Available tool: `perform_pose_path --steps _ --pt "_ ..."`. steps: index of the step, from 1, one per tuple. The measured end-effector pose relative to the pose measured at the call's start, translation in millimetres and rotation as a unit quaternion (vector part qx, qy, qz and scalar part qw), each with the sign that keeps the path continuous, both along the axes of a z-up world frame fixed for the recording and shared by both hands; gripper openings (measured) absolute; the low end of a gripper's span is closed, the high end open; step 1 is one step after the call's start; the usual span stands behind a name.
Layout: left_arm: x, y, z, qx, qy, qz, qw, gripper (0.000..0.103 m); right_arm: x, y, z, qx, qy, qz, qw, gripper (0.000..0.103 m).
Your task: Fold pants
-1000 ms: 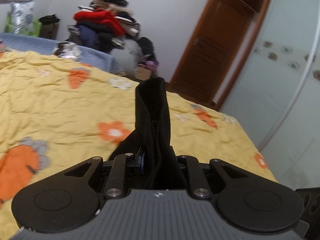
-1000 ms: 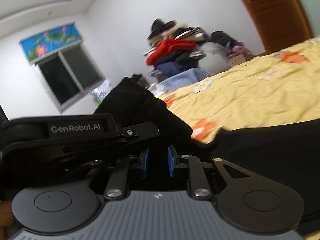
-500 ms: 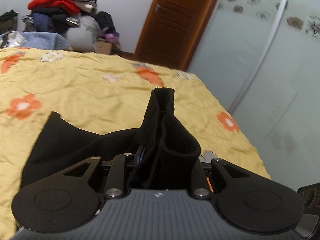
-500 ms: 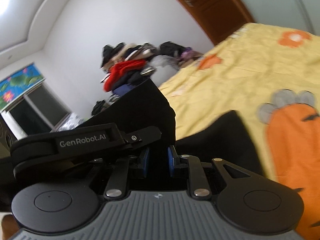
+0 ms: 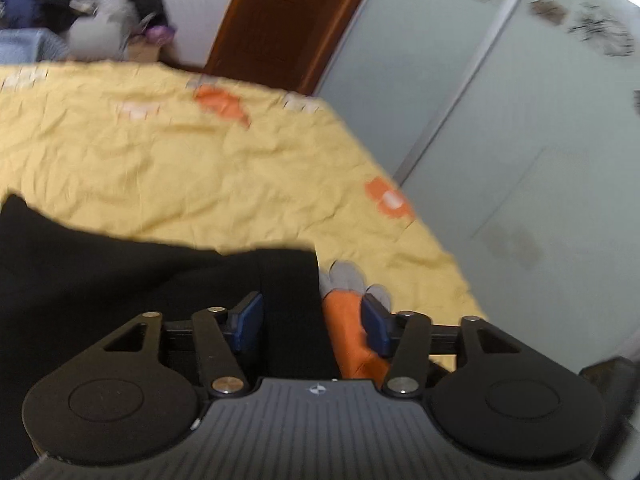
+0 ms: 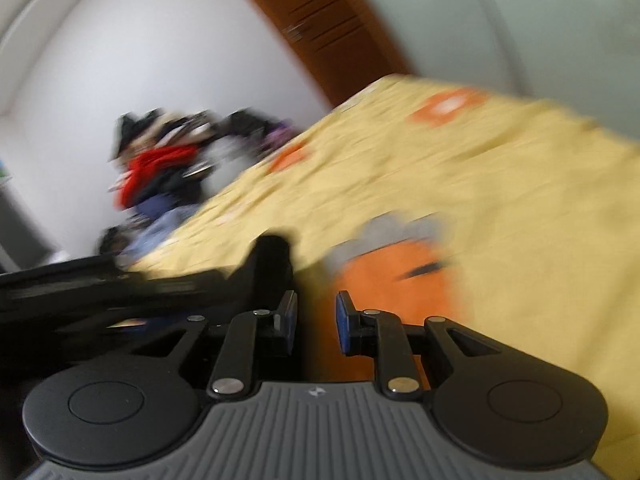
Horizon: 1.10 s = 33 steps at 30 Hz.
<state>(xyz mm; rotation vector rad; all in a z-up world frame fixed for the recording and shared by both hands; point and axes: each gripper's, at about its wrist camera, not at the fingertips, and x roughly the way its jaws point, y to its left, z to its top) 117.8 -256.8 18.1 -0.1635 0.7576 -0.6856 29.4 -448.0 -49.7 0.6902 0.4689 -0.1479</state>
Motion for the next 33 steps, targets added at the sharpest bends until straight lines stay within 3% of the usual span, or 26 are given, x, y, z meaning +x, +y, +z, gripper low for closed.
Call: perform_pose_path --steps 2,4,5,6,7,8,12,14,16,17,18,21,24,26,29,31,33 --pt "0 20 10 0.009 -0.036 0.015 0.9992 0.081 -9 -11 4 -0.028 0.008 -0.031 0.999 0.02" --pt "7 42 16 0.05 -0.074 0.064 0.994 0.086 -5 -14 10 -0.039 0.005 -0.011 0.999 0.025" --pt "14 52 17 0.075 -0.087 0.091 0.9892 0.086 1 -13 11 -0.039 0.002 0.008 0.999 0.041" --pt "25 64 16 0.111 -0.094 0.117 0.9825 0.086 10 -11 13 -0.034 -0.005 0.037 0.999 0.071" --pt "37 72 14 0.146 -0.089 0.132 0.9763 0.086 19 -8 14 -0.029 -0.014 0.059 0.998 0.082" --pt "48 80 12 0.175 -0.084 0.147 0.9699 0.086 28 -5 15 -0.028 -0.025 0.074 0.997 0.085" --pt "84 108 -5 0.249 -0.067 0.165 0.9521 0.085 78 6 15 -0.01 -0.023 0.129 0.991 0.084" --pt "94 113 -13 0.26 -0.064 0.165 0.9493 0.085 100 7 11 0.009 -0.004 0.146 0.989 0.084" --pt "104 114 -24 0.267 -0.061 0.156 0.9489 0.085 114 10 8 0.018 -0.007 0.173 0.985 0.068" --pt "107 110 -31 0.273 -0.059 0.154 0.9478 0.085 119 14 7 0.01 0.001 0.18 0.984 0.039" --pt "111 108 -36 0.277 -0.057 0.154 0.9467 0.084 124 18 7 -0.01 0.016 0.179 0.984 0.026" --pt "120 101 -50 0.29 -0.064 0.166 0.9404 0.084 133 30 6 -0.091 0.044 0.18 0.978 0.015" --pt "132 103 -56 0.284 -0.07 0.193 0.9364 0.085 139 36 8 -0.139 0.052 0.172 0.974 0.014" --pt "138 110 -55 0.267 -0.052 0.211 0.9388 0.085 145 38 7 -0.159 0.057 0.168 0.971 0.014" --pt "128 123 -42 0.248 -0.052 0.228 0.9402 0.085 143 37 6 -0.161 0.064 0.174 0.969 0.015" --pt "109 129 -28 0.24 -0.07 0.23 0.9406 0.088 130 32 13 -0.159 0.056 0.15 0.974 0.025" --pt "93 126 -19 0.232 -0.082 0.219 0.9441 0.09 112 42 25 -0.223 0.05 0.088 0.97 0.053"
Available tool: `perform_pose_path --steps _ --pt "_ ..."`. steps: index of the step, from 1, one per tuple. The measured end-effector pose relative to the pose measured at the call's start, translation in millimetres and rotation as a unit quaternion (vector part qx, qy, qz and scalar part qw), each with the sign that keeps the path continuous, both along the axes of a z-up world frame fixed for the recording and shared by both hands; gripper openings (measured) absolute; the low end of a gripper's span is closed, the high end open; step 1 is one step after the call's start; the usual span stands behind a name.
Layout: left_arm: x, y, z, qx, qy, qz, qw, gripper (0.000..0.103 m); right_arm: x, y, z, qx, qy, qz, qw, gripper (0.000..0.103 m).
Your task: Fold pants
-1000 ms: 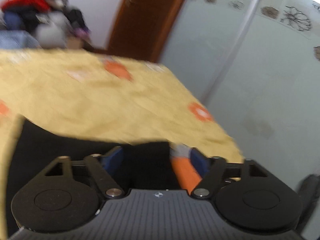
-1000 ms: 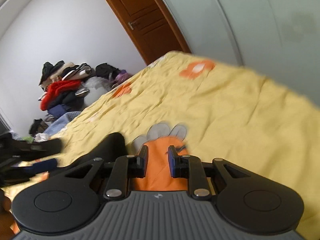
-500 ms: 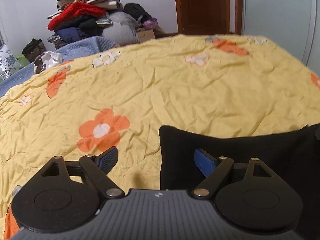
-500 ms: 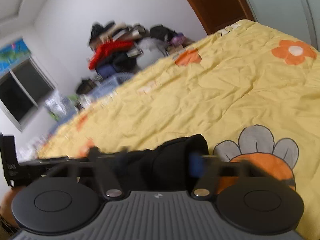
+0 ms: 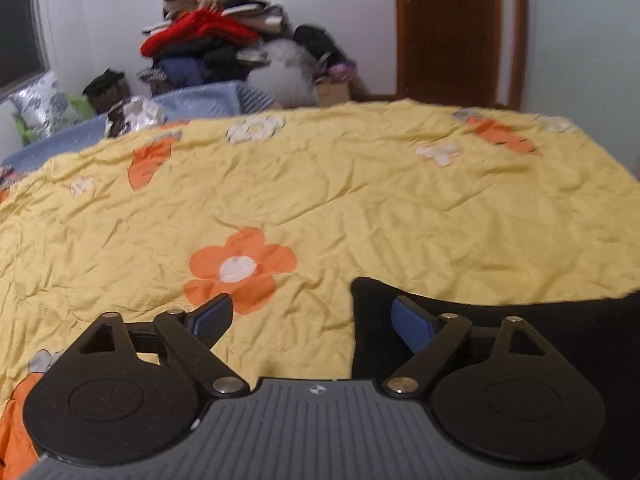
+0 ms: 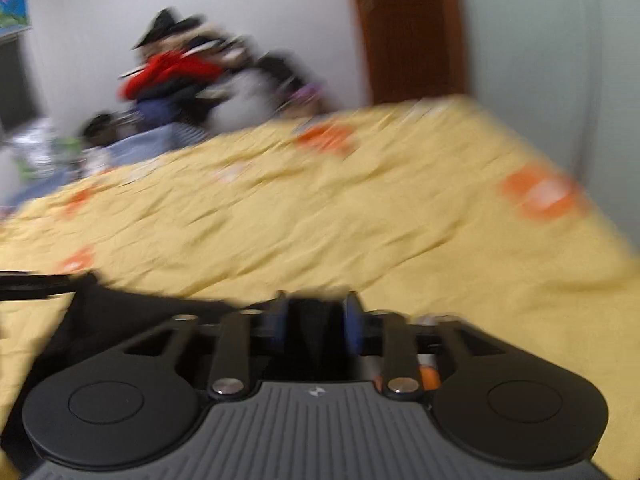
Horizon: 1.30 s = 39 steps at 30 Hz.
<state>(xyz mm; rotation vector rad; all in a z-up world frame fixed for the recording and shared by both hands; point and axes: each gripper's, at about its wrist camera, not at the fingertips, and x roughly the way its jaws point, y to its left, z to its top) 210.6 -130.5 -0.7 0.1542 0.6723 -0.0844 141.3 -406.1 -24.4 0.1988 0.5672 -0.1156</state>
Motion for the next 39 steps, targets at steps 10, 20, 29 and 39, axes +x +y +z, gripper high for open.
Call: perform_pose_path --steps 10,20,29,39 --pt "18 -20 -28 -0.027 0.078 -0.014 0.9965 0.093 12 22 -15 -0.016 0.046 0.097 0.994 0.067" --pt "-85 -1 -2 -0.132 0.069 -0.081 0.9856 0.092 -67 56 -8 0.011 0.017 0.17 0.985 0.07" --pt "-114 2 -14 -0.129 0.081 -0.085 0.9846 0.094 -105 58 -1 0.02 0.009 0.135 0.991 0.074" --pt "-146 25 -10 -0.14 0.076 -0.085 0.9836 0.094 -120 100 6 -0.069 0.002 0.121 0.99 0.085"
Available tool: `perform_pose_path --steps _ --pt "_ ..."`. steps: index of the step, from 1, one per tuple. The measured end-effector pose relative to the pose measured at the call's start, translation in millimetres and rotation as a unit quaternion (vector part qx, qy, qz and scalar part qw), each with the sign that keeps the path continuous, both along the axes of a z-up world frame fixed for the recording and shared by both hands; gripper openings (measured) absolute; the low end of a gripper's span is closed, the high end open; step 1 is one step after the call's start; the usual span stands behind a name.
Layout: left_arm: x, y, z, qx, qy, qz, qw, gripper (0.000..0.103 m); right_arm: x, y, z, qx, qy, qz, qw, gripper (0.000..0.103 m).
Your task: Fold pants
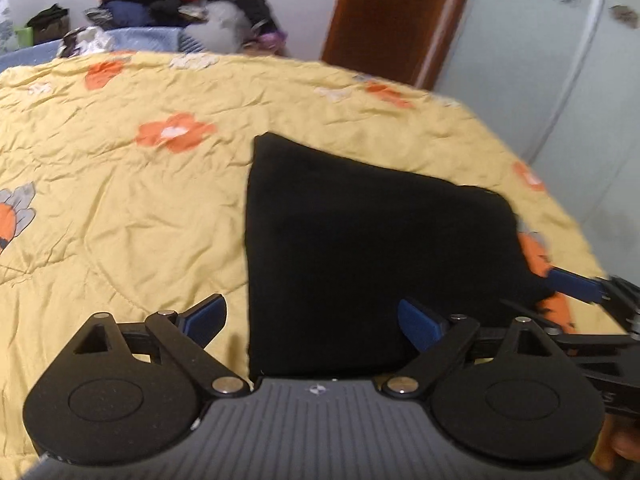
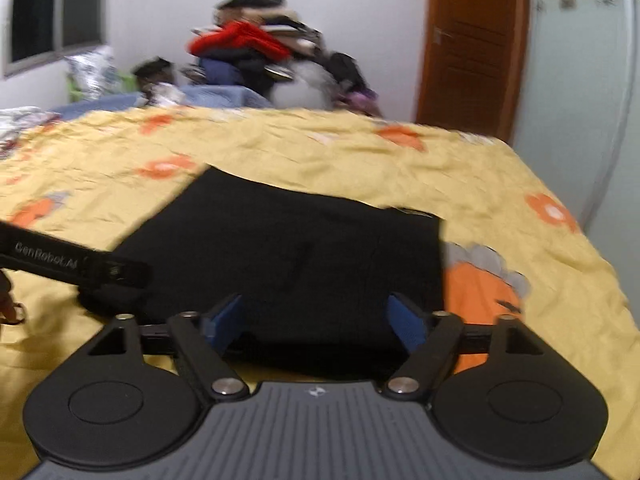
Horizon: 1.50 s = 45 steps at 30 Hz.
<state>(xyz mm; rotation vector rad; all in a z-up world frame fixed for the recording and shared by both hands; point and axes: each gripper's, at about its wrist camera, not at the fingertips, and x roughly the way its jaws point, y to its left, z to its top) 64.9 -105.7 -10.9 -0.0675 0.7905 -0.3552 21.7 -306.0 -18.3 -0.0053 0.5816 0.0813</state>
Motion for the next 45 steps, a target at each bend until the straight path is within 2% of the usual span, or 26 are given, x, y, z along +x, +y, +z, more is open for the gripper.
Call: perform_pose_path --steps 3,4,6,8,9,13,15,17,21,22,23,24,27,31,32,33,35,36,37,38,39,40,41,43,45 --pt "5 12 -1 0.018 -0.005 0.014 0.9997 0.094 2 -8 -3 -0.007 -0.004 -0.039 0.999 0.085" --pt "12 19 -2 0.019 -0.007 0.026 0.9995 0.094 2 -21 -3 0.013 -0.01 -0.055 0.998 0.085" --pt "33 37 -6 -0.022 0.012 0.029 0.9993 0.094 7 -60 -6 0.105 -0.007 -0.065 0.992 0.085" --pt "58 50 -13 -0.076 0.055 0.012 0.9955 0.095 21 -104 -14 0.203 0.013 -0.065 0.977 0.085" --pt "70 53 -17 -0.095 0.073 0.004 0.9928 0.095 30 -121 -18 0.234 0.024 -0.061 0.97 0.085" --pt "104 57 -25 -0.132 0.098 -0.029 0.986 0.095 63 -162 -34 0.304 0.073 -0.012 0.95 0.085" --pt "117 55 -27 -0.157 0.11 -0.057 0.9799 0.095 79 -172 -44 0.337 0.105 0.026 0.935 0.086" --pt "126 54 -31 -0.175 0.122 -0.078 0.9739 0.097 87 -175 -53 0.362 0.113 0.06 0.924 0.087" --pt "138 49 -35 -0.189 0.118 -0.099 0.9698 0.101 101 -180 -60 0.404 0.128 0.102 0.9 0.088" --pt "137 49 -36 -0.196 0.117 -0.103 0.9682 0.102 104 -178 -60 0.407 0.13 0.112 0.897 0.091" --pt "137 48 -38 -0.205 0.117 -0.108 0.9657 0.102 106 -177 -58 0.409 0.13 0.122 0.895 0.099" --pt "137 48 -40 -0.213 0.117 -0.114 0.9631 0.102 109 -175 -57 0.413 0.13 0.135 0.891 0.103" --pt "140 43 -44 -0.232 0.121 -0.122 0.9573 0.102 119 -169 -55 0.413 0.133 0.148 0.889 0.103" --pt "148 39 -48 -0.266 0.138 -0.114 0.947 0.101 126 -168 -58 0.453 0.128 0.144 0.871 0.103" --pt "149 38 -50 -0.276 0.143 -0.113 0.9436 0.1 128 -164 -59 0.453 0.126 0.15 0.87 0.103" --pt "150 37 -50 -0.281 0.142 -0.11 0.9427 0.1 129 -157 -57 0.44 0.122 0.151 0.877 0.103" --pt "147 36 -50 -0.284 0.133 -0.095 0.9448 0.092 131 -141 -51 0.406 0.118 0.155 0.893 0.103" --pt "145 35 -50 -0.275 0.127 -0.089 0.949 0.086 130 -137 -49 0.393 0.115 0.158 0.899 0.103" --pt "143 34 -49 -0.261 0.124 -0.082 0.9539 0.066 129 -135 -46 0.381 0.116 0.157 0.904 0.102" --pt "142 34 -49 -0.242 0.12 -0.069 0.9602 0.047 127 -132 -42 0.369 0.117 0.157 0.909 0.093" --pt "141 34 -49 -0.228 0.116 -0.062 0.9647 0.039 125 -131 -39 0.353 0.117 0.152 0.916 0.068" --pt "141 37 -50 -0.221 0.114 -0.056 0.967 0.023 123 -133 -36 0.337 0.122 0.138 0.923 0.05" --pt "141 41 -51 -0.227 0.116 -0.052 0.9654 0.019 121 -134 -36 0.319 0.13 0.117 0.932 0.03" --pt "141 49 -52 -0.257 0.123 -0.042 0.9576 0.018 118 -136 -37 0.321 0.134 0.099 0.932 0.029" --pt "135 50 -43 -0.246 0.102 -0.044 0.9628 0.017 115 -128 -34 0.315 0.129 0.087 0.936 0.028"
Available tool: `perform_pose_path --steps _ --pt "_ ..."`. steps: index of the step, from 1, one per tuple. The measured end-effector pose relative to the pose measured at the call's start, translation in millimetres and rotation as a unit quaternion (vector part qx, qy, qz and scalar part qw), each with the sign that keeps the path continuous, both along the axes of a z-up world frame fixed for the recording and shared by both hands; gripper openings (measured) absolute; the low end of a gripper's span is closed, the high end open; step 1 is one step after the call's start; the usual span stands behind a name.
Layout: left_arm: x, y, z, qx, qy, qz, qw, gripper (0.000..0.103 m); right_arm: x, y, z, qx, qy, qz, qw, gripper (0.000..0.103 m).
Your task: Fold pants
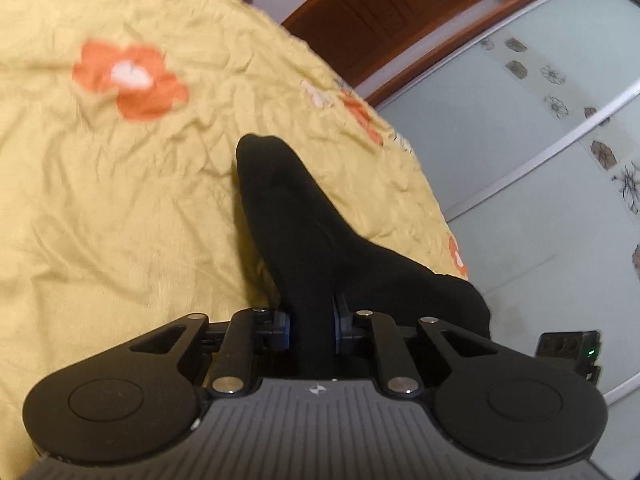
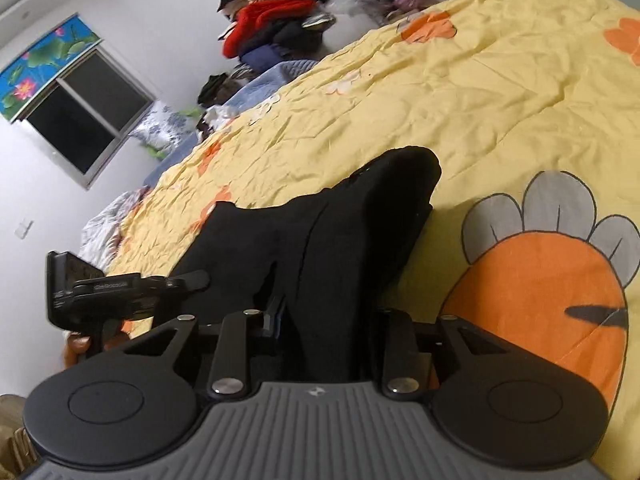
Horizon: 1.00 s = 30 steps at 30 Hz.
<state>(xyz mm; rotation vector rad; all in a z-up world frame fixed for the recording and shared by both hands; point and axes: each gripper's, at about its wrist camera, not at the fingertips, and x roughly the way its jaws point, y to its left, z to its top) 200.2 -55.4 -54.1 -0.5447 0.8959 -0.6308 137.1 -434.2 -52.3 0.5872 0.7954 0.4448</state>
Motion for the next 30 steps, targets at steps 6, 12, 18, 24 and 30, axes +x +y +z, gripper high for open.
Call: perform_pose_path --steps 6,12,18,24,30 --pt "-19 19 47 0.067 -0.089 0.016 0.9936 0.016 5 35 28 0.028 -0.034 0.006 0.999 0.026" --pt "0 66 69 0.153 -0.097 0.06 0.9817 0.017 44 89 36 0.042 -0.051 0.038 0.997 0.026" --pt "21 93 34 0.233 -0.041 0.096 0.9669 0.043 62 128 25 -0.147 -0.037 -0.038 0.988 0.046" --pt "10 66 77 0.298 -0.141 0.107 0.9381 0.065 39 147 67 -0.226 -0.141 -0.031 0.963 0.05" --pt "38 16 64 0.311 -0.143 0.081 0.9362 0.091 102 180 40 -0.216 -0.068 0.026 0.974 0.049"
